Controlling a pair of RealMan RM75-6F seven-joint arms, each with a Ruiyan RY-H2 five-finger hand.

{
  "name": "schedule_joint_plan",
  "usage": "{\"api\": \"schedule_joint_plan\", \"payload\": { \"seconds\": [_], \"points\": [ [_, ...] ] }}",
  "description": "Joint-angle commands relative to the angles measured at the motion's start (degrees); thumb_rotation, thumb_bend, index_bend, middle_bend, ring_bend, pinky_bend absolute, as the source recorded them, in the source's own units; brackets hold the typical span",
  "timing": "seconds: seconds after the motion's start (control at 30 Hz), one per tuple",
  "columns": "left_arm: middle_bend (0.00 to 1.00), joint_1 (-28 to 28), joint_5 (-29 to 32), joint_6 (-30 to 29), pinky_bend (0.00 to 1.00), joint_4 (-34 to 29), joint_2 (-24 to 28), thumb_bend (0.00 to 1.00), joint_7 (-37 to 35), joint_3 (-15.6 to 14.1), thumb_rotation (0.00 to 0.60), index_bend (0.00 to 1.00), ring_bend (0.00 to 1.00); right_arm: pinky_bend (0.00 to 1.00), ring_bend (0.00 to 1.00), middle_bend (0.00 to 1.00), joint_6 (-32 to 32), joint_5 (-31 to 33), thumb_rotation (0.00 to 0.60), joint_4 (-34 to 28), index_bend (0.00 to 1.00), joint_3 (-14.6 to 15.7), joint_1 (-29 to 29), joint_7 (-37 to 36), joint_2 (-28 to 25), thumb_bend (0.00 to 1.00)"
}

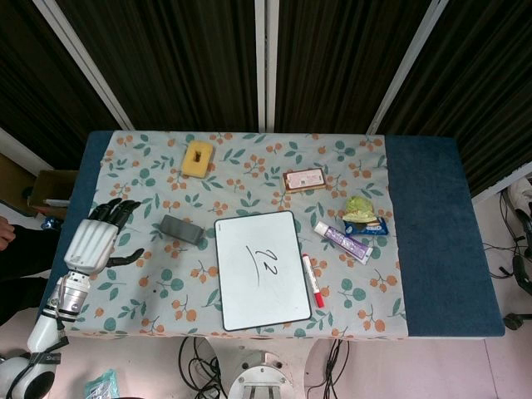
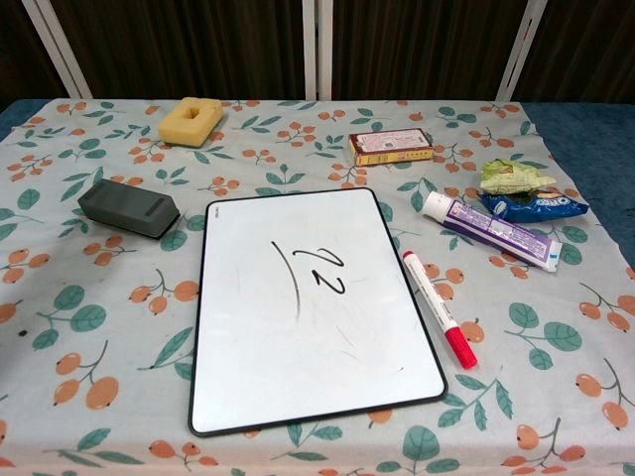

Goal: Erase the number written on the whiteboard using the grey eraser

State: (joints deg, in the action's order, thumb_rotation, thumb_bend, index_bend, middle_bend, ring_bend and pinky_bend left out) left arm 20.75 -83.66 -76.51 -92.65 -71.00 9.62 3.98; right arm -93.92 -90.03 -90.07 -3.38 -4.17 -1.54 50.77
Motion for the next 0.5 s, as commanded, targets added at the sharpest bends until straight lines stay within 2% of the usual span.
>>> {"api": "schedule_joint_plan", "payload": {
  "seconds": [0.03, 0.43, 0.5],
  "points": [
    [0.14, -0.85, -1.29, -1.43, 0.2, 2.41, -1.8, 0.19, -1.86, -0.31, 0.447, 0.14, 0.11, 0.0, 0.0, 0.0, -0.86, -0.28, 0.6, 0.45, 0.0, -0.11, 0.61, -0.79, 1.07, 0.46],
    [0.14, -0.34, -3.49, -1.05, 0.2, 3.51, -2.16, 0.19, -2.25, -0.48, 0.447, 0.14, 0.11, 0.0, 0.0, 0.0, -1.51, 0.03, 0.6, 4.36, 0.0, -1.23, 0.99, -4.84, 3.5, 0.46],
    [0.14, 0.6, -4.67, 0.08, 0.2, 4.49, -2.66, 0.19, -2.54, -0.78, 0.462, 0.14, 0.11, 0.0, 0.0, 0.0, -1.41, 0.06, 0.6, 4.67, 0.0, -1.38, 0.96, -5.18, 3.55, 0.45]
  ]
}}
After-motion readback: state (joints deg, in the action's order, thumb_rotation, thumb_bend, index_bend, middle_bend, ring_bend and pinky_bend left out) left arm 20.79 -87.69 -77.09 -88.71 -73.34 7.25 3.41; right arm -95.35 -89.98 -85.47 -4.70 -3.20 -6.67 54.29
